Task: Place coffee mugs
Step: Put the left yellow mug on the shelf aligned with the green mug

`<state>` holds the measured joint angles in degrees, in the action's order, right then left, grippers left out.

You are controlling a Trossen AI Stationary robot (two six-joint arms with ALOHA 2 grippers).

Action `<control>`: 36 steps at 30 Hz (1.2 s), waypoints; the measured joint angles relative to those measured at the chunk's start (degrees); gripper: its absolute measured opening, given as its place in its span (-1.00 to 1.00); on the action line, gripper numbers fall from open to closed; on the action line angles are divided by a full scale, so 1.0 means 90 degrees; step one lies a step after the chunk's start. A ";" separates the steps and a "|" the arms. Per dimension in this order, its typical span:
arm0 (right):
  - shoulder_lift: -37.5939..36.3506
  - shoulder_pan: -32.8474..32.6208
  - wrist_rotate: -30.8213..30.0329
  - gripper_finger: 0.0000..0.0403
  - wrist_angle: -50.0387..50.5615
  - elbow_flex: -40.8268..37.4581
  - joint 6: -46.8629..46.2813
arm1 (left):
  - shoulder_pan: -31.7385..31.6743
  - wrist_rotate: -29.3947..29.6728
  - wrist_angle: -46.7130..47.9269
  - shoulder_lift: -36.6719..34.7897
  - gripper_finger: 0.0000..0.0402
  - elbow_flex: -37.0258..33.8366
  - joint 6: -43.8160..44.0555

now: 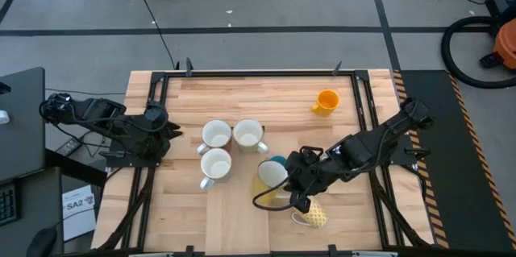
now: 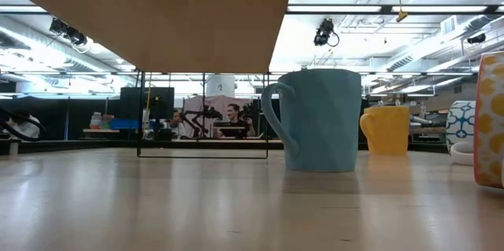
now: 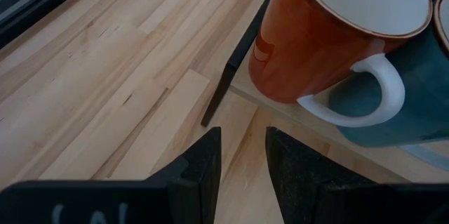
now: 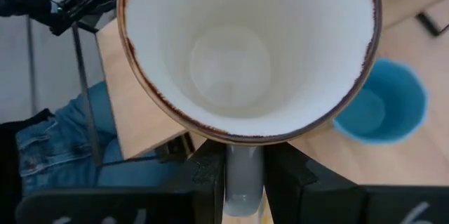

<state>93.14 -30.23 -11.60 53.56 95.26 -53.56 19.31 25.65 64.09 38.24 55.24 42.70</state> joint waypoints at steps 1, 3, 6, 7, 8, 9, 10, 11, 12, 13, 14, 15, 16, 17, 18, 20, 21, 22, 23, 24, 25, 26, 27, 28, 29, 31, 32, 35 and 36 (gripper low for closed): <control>0.0000 0.0018 -0.0040 -0.61 -0.0016 0.0000 0.0080 | 0.0000 0.0000 0.0000 -0.0002 -0.41 0.0000 0.0001; 0.0000 0.0043 -0.0236 -0.61 -0.0075 0.0000 0.0230 | 0.0000 0.0000 -0.0001 -0.0001 -0.41 0.0000 0.0001; 0.0000 0.0082 -0.0445 -0.61 -0.0151 0.0000 0.0510 | 0.0000 0.0000 -0.0001 -0.0001 -0.41 0.0000 0.0001; 0.0000 0.0096 -0.0454 -0.61 -0.0183 0.0000 0.0601 | 0.0000 0.0000 0.0000 0.0000 -0.41 0.0000 0.0000; 0.0009 0.0112 -0.0449 -0.61 -0.0201 0.0000 0.0667 | 0.0000 0.0000 0.0000 -0.0002 -0.41 0.0000 0.0000; 0.0029 0.0132 -0.0449 -0.61 -0.0206 0.0000 0.0731 | 0.0000 0.0000 0.0000 -0.0002 -0.41 0.0000 0.0000; 0.0048 0.0140 -0.0448 -0.61 -0.0202 0.0000 0.0823 | 0.0000 0.0000 0.0000 0.0000 -0.41 0.0000 0.0002; 0.0077 0.0153 -0.0438 -0.61 -0.0191 0.0000 0.0915 | 0.0000 0.0000 0.0000 0.0000 -0.41 0.0000 0.0001; 0.0131 0.0172 -0.0437 -0.61 -0.0195 0.0000 0.0986 | 0.0000 0.0000 0.0000 -0.0002 -0.41 0.0000 0.0002; 0.0167 0.0192 -0.0441 -0.61 -0.0227 0.0000 0.1053 | 0.0000 0.0000 0.0000 -0.0002 -0.41 0.0000 0.0000; 0.0191 0.0207 -0.0437 -0.61 -0.0240 0.0000 0.1135 | 0.0000 0.0000 0.0000 0.0000 -0.41 0.0000 0.0002; 0.0245 0.0218 -0.0442 -0.61 -0.0257 0.0000 0.1198 | 0.0000 0.0000 0.0001 -0.0001 -0.41 0.0000 0.0001; 0.0272 0.0241 -0.0469 -0.61 -0.0308 0.0000 0.1287 | 0.0000 0.0000 0.0000 -0.0002 -0.41 0.0000 0.0000; 0.0287 0.0253 -0.0506 -0.61 -0.0356 0.0000 0.1404 | 0.0000 0.0000 0.0000 0.0000 -0.41 0.0000 0.0002; 0.0305 0.0256 -0.0543 -0.61 -0.0383 0.0000 0.1514 | 0.0000 0.0000 0.0000 0.0000 -0.41 0.0000 0.0001; 0.0340 0.0280 -0.0599 -0.61 -0.0450 0.0000 0.1751 | 0.0000 0.0000 0.0000 -0.0002 -0.41 0.0000 0.0002; 0.0350 0.0293 -0.0593 -0.61 -0.0506 0.0000 0.1889 | 0.0000 0.0000 -0.0002 0.0000 -0.41 0.0000 0.0002; 0.0368 0.0297 -0.0596 -0.61 -0.0557 0.0000 0.1990 | 0.0000 0.0000 -0.0002 -0.0001 -0.41 0.0000 0.0001; 0.0379 0.0300 -0.0610 -0.61 -0.0574 0.0000 0.2072 | 0.0000 0.0000 -0.0002 -0.0002 -0.41 0.0000 0.0002; 0.0379 0.0310 -0.0609 -0.61 -0.0558 0.0000 0.2157 | 0.0000 0.0000 -0.0002 -0.0002 -0.41 0.0000 0.0000; 0.0379 0.0326 -0.0595 -0.61 -0.0544 0.0000 0.2240 | 0.0000 0.0000 -0.0002 0.0000 -0.41 0.0000 0.0001; 0.0381 0.0331 -0.0590 -0.61 -0.0550 0.0000 0.2298 | 0.0000 0.0000 -0.0002 0.0000 -0.41 0.0000 0.0000; 0.0381 0.0334 -0.0591 -0.61 -0.0556 0.0000 0.2331 | 0.0000 0.0000 -0.0002 0.0000 -0.41 0.0000 0.0000; 0.0381 0.0342 -0.0594 -0.61 -0.0559 0.0000 0.2367 | 0.0000 0.0000 -0.0002 0.0000 -0.41 0.0000 0.0002; 0.0381 0.0347 -0.0597 -0.61 -0.0564 0.0000 0.2418 | 0.0000 0.0000 -0.0002 -0.0002 -0.41 0.0000 0.0002; 0.0381 0.0351 -0.0606 -0.61 -0.0562 0.0000 0.2499 | 0.0000 0.0000 -0.0002 -0.0001 -0.41 0.0000 0.0002; 0.0381 0.0349 -0.0604 -0.61 -0.0561 0.0000 0.2533 | 0.0000 0.0000 -0.0002 -0.0001 -0.41 0.0000 0.0001; 0.0454 0.0343 -0.0611 -0.60 -0.0574 0.0000 0.2691 | 0.0000 0.0000 -0.0002 -0.0002 -0.41 0.0000 0.0000; 0.0502 0.0346 -0.0607 -0.60 -0.0566 0.0000 0.2760 | 0.0000 0.0000 -0.0002 -0.0002 -0.41 0.0000 0.0001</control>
<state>97.66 -27.11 -17.06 48.47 95.26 -28.72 19.31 25.65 64.07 38.22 55.24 42.71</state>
